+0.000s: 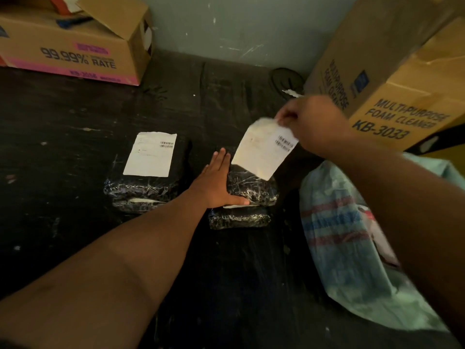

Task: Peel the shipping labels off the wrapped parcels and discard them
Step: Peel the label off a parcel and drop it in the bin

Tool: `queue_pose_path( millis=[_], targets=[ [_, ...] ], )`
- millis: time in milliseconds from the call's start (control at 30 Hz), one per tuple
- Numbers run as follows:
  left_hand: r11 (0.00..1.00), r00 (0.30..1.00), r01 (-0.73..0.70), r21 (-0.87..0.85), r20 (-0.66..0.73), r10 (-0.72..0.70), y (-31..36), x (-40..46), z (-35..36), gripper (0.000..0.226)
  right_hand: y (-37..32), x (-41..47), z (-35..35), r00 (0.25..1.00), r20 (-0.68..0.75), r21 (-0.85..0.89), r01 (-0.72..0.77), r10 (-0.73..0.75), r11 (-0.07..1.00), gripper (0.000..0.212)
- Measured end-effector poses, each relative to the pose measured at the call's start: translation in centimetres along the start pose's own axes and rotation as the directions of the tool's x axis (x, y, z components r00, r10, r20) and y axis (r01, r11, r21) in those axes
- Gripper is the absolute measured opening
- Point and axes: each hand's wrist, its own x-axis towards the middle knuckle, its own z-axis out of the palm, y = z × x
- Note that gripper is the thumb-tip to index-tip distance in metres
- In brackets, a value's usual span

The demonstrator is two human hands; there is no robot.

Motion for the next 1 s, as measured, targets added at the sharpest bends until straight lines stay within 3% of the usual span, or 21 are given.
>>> queue_pose_path(
  millis=[67,133,300,500,600,700,1000],
  targets=[
    [1.0,1.0,-0.002,0.007,0.002,0.002,0.2,-0.2,0.0,0.151,-0.1,0.0,-2.9,0.999,-0.046,-0.027,0.016,-0.017,0.999,0.019],
    [1.0,1.0,-0.002,0.004,-0.003,0.002,0.3,-0.4,0.1,0.15,-0.2,0.1,-4.9,1.0,-0.006,-0.066,0.026,-0.026,0.997,0.019],
    [1.0,1.0,-0.021,0.01,0.005,0.021,0.5,-1.0,-0.1,0.148,-1.2,-0.8,-4.3,0.999,0.018,-0.107,0.05,-0.048,0.993,0.026],
    [0.998,1.0,-0.023,0.065,0.013,0.022,0.6,-1.2,0.1,0.148,-1.4,-1.0,-1.5,0.989,0.107,-0.121,-0.093,0.106,0.988,0.037],
    [0.994,1.0,-0.012,0.11,0.029,0.009,0.7,-1.1,0.0,0.149,-1.3,-1.3,-1.1,0.971,0.164,-0.112,-0.155,0.172,0.982,0.022],
    [0.987,0.999,0.003,0.16,0.039,-0.01,1.2,-1.3,-0.3,0.149,-1.6,-1.8,-1.3,0.941,0.244,-0.125,-0.208,0.234,0.97,0.024],
    [0.963,0.999,0.038,0.266,0.01,-0.042,4.9,-2.4,-0.5,0.128,2.6,-8.5,-4.3,0.986,0.033,-0.091,-0.158,0.162,0.983,0.03]
  ],
)
